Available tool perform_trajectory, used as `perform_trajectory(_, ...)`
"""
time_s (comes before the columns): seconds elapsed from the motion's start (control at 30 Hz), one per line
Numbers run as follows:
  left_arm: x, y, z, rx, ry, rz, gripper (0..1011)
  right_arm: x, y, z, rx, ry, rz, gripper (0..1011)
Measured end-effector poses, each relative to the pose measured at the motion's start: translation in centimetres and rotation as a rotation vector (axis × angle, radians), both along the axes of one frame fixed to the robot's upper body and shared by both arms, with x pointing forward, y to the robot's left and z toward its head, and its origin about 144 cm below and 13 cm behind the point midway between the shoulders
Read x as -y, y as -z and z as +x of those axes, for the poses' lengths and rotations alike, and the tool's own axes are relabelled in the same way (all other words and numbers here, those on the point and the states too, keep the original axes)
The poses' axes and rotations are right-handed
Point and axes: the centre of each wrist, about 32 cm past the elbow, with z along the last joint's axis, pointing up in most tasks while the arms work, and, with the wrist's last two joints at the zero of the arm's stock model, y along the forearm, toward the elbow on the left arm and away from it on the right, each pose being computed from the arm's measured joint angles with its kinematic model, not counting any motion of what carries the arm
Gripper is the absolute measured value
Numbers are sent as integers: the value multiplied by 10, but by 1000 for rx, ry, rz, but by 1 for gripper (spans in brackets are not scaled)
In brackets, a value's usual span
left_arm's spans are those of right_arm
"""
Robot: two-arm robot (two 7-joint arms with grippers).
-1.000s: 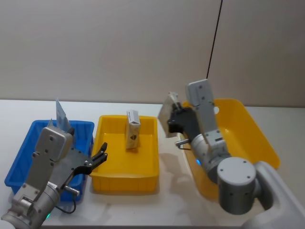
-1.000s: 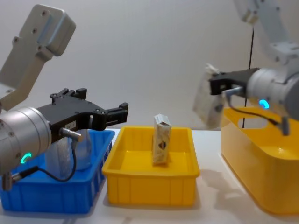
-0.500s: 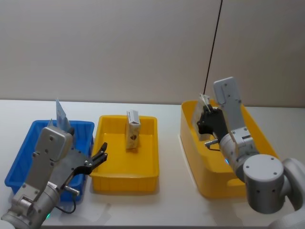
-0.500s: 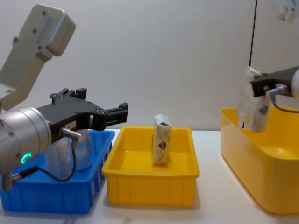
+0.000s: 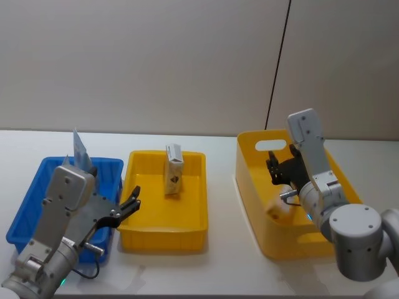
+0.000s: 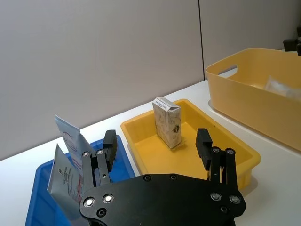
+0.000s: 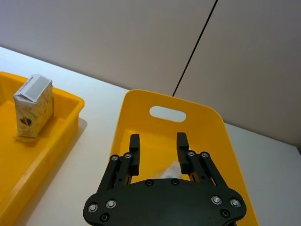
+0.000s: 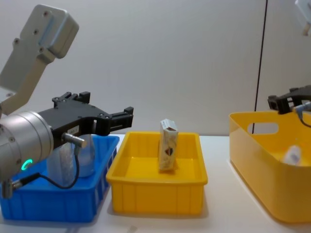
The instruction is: Bimanual collaborative sorting of washing and personal care products
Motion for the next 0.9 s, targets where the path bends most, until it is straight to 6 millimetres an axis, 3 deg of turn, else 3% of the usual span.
perform_trajectory(0.03,0,0,0,0,0,0,1001,0,0,0,-2,0,-1,427)
perform_trajectory(0.43,0,0,0,0,0,0,1001,5,2,-4,5,-41,17,861)
perform_trajectory(0.57,-1,-1,0,3,-5,4,1001,7,1,-8,31,-79,41,951)
perform_trajectory(0.67,-2,-2,0,6,-16,9,1001,7,0,-10,45,-99,54,1002)
perform_trajectory(0.9,-7,-5,-2,2,-58,12,1001,7,-1,-14,67,-130,73,1002)
